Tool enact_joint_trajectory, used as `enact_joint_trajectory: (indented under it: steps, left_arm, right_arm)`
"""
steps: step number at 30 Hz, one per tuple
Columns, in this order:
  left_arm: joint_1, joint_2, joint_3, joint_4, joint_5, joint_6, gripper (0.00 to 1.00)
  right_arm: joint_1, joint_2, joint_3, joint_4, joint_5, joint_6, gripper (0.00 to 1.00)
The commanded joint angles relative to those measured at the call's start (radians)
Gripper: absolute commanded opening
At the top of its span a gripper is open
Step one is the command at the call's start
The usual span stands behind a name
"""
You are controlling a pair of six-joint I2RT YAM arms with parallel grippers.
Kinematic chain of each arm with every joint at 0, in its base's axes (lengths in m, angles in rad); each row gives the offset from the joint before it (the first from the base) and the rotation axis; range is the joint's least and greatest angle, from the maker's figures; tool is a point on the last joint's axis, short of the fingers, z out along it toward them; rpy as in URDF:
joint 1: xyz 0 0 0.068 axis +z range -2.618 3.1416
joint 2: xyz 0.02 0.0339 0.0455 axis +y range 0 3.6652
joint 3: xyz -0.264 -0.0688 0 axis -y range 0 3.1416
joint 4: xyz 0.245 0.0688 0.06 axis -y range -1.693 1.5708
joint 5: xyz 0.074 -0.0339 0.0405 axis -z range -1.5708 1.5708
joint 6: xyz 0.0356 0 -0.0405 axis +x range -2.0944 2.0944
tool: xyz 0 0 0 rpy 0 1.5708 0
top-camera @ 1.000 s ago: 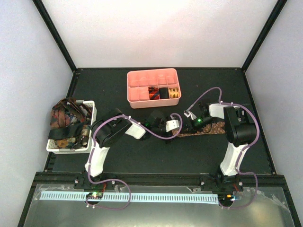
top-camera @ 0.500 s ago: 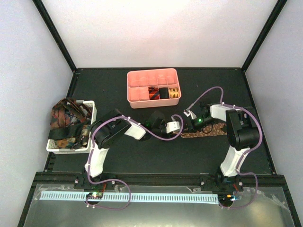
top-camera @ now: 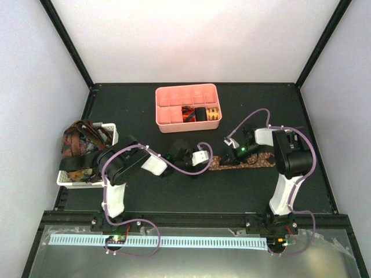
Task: Roll the ties
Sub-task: Roll the tie at the center of the board.
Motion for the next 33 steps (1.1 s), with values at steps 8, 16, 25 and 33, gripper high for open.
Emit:
enact_joint_trajectory:
  steps: [8, 16, 25, 33]
  left_arm:
    - [0.016, 0.091, -0.048, 0.306, 0.109, -0.072, 0.81]
    - [-0.008, 0.171, 0.065, 0.248, 0.112, -0.034, 0.64]
    - [-0.017, 0.022, 0.094, -0.164, -0.019, 0.080, 0.32]
    - [-0.017, -0.012, 0.126, -0.426, -0.104, 0.116, 0.31]
  right_arm:
    - [0.006, 0.070, 0.021, 0.008, 0.113, 0.007, 0.02]
    - [0.009, 0.068, 0.025, 0.012, 0.081, 0.000, 0.02]
    - [0.020, 0.044, 0.046, 0.031, 0.007, -0.001, 0.16]
    - [-0.042, -0.082, 0.065, -0.089, 0.022, -0.151, 0.39]
